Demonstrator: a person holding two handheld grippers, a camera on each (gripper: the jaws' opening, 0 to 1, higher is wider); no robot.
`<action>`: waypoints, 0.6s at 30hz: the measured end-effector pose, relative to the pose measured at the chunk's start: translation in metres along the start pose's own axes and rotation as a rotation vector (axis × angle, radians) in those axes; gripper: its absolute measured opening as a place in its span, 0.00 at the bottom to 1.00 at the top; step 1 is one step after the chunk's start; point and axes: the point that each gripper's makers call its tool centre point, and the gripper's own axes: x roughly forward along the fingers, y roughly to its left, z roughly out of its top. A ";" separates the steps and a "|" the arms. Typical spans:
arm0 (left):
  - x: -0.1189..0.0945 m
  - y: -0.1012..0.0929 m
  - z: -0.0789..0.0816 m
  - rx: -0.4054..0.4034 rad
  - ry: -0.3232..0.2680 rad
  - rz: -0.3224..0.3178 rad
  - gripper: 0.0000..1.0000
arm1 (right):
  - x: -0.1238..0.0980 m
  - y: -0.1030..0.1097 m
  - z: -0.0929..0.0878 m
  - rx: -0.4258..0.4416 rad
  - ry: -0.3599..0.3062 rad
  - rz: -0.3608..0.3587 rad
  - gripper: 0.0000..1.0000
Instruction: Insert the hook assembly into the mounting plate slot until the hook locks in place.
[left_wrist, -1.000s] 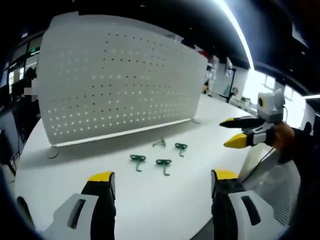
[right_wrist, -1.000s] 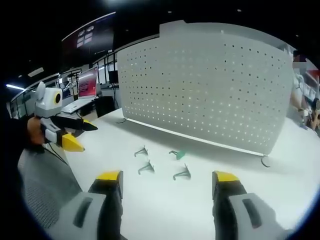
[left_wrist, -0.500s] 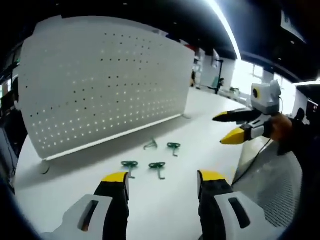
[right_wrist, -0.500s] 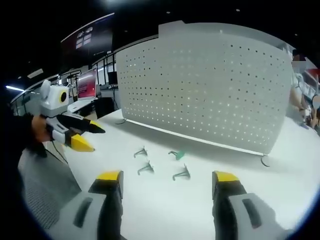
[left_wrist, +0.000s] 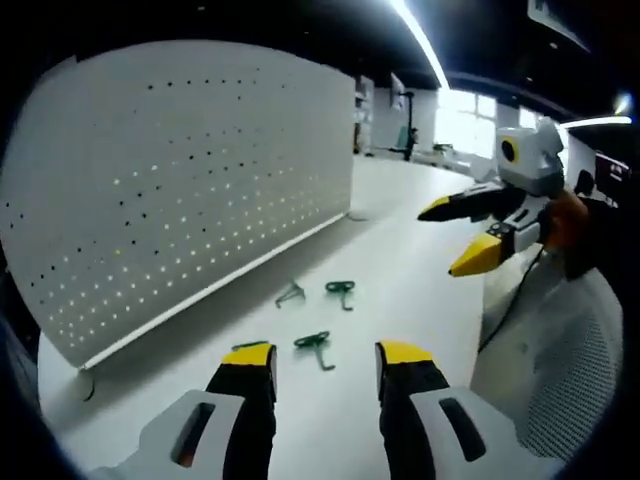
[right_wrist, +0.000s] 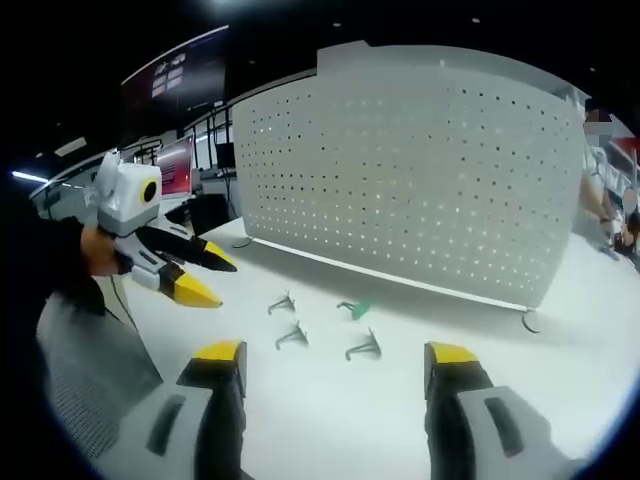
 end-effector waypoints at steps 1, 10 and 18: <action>0.003 -0.001 0.001 0.011 0.002 -0.006 0.36 | 0.000 0.000 0.000 0.000 0.000 0.000 0.69; 0.021 0.002 -0.001 0.068 0.030 -0.030 0.28 | 0.000 0.001 -0.001 -0.002 0.004 -0.001 0.69; 0.038 0.007 -0.007 0.085 0.064 -0.039 0.22 | 0.001 0.001 -0.001 -0.003 0.009 0.002 0.69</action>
